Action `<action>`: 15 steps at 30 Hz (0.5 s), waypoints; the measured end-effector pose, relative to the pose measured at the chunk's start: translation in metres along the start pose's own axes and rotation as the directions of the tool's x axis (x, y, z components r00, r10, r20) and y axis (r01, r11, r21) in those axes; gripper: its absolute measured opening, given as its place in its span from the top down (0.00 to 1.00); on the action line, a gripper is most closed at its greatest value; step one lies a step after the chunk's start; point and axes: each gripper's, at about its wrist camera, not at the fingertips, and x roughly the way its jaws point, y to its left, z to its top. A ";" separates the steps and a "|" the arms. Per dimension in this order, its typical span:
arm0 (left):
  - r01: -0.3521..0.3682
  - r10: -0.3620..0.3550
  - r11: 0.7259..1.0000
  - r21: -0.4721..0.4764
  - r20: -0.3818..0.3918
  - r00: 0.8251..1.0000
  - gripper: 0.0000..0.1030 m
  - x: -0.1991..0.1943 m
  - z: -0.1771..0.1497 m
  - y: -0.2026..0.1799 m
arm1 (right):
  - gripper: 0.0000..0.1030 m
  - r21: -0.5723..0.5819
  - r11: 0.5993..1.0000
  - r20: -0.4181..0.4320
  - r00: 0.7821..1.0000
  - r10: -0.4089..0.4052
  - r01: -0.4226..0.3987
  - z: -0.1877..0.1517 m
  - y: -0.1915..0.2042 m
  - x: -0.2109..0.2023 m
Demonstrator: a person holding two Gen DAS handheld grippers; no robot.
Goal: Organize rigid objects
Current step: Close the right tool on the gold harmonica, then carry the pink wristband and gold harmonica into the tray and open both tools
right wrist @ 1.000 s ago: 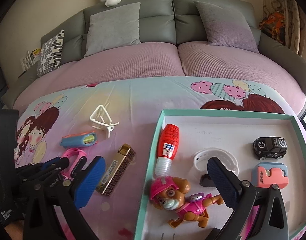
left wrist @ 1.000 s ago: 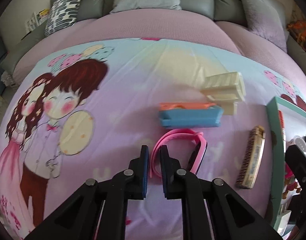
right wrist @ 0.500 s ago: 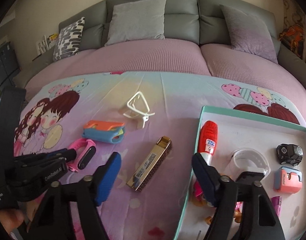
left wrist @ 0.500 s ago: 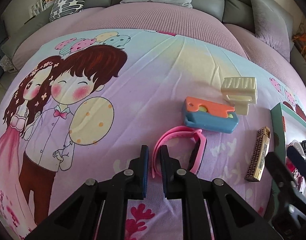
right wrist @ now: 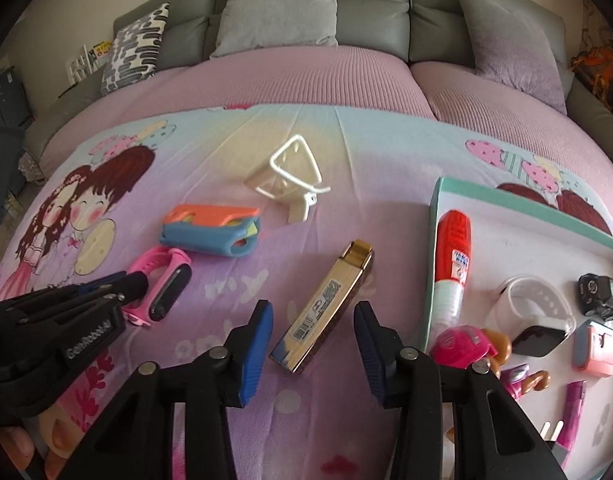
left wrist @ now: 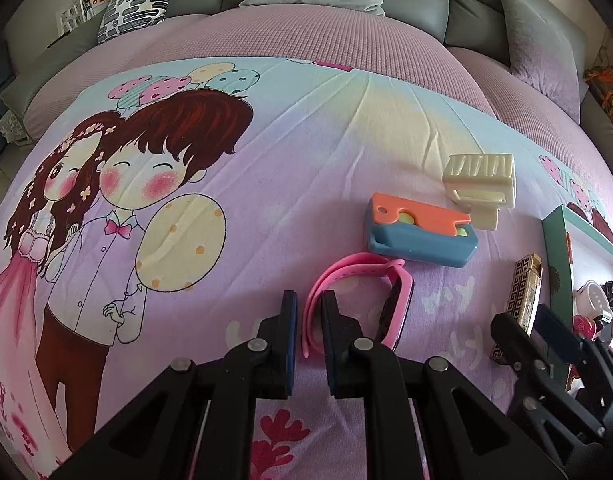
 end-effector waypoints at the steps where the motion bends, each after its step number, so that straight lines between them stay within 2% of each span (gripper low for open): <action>1: -0.001 0.001 1.000 0.001 0.000 1.000 0.88 0.000 0.000 0.000 | 0.61 0.006 1.000 -0.004 1.000 0.010 -0.010 -0.001 0.000 0.002; 6: -0.005 0.005 1.000 0.004 0.002 1.000 0.88 0.001 0.001 -0.001 | 0.65 0.021 1.000 0.000 1.000 0.021 -0.021 -0.002 0.000 0.003; 13: -0.014 0.014 1.000 0.012 0.007 1.000 0.88 0.002 0.001 -0.003 | 0.83 -0.009 0.997 -0.015 0.997 0.074 -0.074 -0.006 0.007 0.002; 15: -0.013 0.013 1.000 0.012 0.007 1.000 0.88 0.002 0.002 -0.003 | 0.84 -0.016 0.996 -0.023 0.995 0.092 -0.093 -0.008 0.010 0.002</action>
